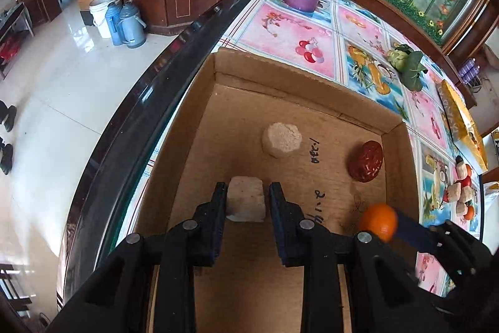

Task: Organize fruits
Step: 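Carry the cake and orange into the cardboard tray and release both, then grasp the cylindrical tan cake with the left tool while the right tool grasps another orange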

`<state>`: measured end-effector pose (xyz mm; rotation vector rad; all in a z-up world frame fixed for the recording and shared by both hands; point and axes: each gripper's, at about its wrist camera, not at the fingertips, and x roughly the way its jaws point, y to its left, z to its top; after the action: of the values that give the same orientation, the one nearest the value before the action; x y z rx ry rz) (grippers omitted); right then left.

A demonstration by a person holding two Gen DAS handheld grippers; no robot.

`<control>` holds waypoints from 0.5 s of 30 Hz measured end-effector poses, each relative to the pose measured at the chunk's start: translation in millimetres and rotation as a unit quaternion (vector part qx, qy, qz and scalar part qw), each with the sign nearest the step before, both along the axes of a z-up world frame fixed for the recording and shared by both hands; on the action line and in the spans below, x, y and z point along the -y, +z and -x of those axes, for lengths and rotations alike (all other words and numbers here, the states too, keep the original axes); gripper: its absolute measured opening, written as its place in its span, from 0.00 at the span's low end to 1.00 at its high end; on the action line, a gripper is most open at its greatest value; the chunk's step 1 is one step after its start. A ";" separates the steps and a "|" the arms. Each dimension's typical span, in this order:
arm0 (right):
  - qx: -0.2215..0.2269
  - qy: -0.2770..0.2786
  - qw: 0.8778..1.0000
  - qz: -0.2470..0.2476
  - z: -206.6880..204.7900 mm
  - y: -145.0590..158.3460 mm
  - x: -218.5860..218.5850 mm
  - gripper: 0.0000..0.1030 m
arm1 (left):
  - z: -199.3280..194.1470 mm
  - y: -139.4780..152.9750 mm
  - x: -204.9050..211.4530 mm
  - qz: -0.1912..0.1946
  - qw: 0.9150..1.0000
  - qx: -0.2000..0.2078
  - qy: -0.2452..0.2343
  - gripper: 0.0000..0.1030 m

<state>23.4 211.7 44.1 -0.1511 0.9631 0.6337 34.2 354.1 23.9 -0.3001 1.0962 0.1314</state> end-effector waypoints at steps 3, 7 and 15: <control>0.001 0.004 1.000 0.016 -0.9 -8.0 -6.2 0.35 | 1.7 3.9 -1.2 0.009 1.000 0.008 -0.001 0.30; 0.009 0.001 1.000 0.013 1.0 -7.2 -6.6 0.42 | 12.9 19.0 -6.6 0.017 0.999 0.034 0.010 0.36; 0.073 -0.010 0.997 -0.016 29.4 31.1 21.2 0.64 | 68.3 75.0 2.9 -0.007 0.991 0.124 0.056 0.67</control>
<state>-6.0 190.4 75.2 -0.1564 0.8128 0.6114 -34.0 351.2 98.9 -0.3560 0.8309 0.1965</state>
